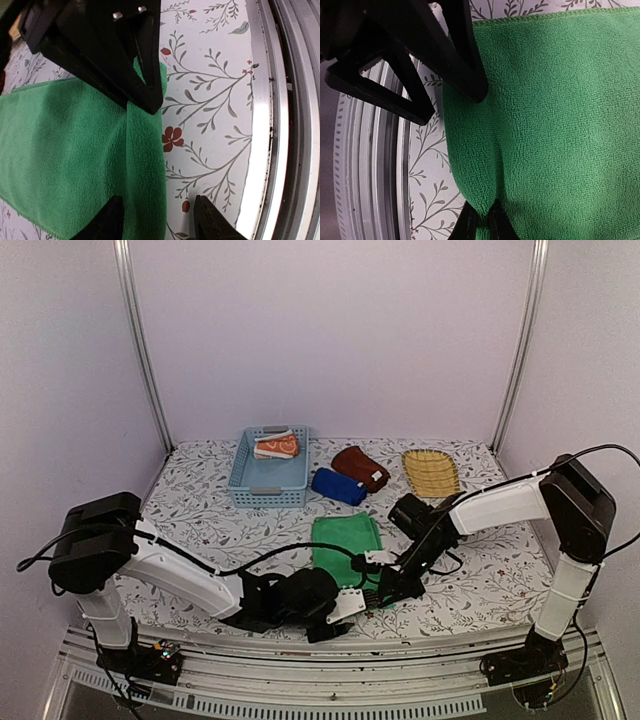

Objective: Roll the towels
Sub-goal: Roll the towel at the center of the board.

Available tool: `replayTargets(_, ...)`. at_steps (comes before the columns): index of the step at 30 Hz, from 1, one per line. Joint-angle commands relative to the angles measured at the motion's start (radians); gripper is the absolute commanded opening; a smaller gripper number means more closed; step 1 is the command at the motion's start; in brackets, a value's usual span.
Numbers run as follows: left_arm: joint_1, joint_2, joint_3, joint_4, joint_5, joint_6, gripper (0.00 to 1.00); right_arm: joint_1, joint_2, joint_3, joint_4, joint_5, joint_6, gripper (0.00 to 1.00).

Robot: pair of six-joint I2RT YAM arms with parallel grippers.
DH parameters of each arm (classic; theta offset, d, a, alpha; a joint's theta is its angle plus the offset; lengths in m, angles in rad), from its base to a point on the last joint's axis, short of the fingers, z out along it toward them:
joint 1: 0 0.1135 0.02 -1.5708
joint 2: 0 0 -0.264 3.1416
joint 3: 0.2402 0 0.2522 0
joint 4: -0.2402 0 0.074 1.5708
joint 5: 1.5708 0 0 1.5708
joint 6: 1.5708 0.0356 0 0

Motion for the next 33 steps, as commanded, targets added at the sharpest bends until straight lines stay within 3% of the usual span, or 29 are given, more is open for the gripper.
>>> replayTargets(1,-0.016,0.051,0.034,0.037,-0.022,0.07,0.49,-0.031,0.032,0.03,-0.078,-0.101,0.005,0.09)
replayTargets(11,-0.016,0.071,0.028,0.058,-0.089,0.074,0.19,-0.053,0.056,0.039,-0.099,-0.121,-0.014,0.1)
replayTargets(17,-0.006,0.044,0.019,-0.02,-0.088,0.067,0.02,-0.059,0.06,0.036,-0.128,-0.137,-0.035,0.1)
replayTargets(25,0.112,-0.072,0.035,-0.211,0.268,-0.006,0.0,-0.09,0.09,0.066,-0.221,-0.203,-0.068,0.09)
replayTargets(33,0.221,0.015,0.126,-0.345,0.596,-0.06,0.0,-0.148,0.202,0.151,-0.387,-0.315,-0.128,0.06)
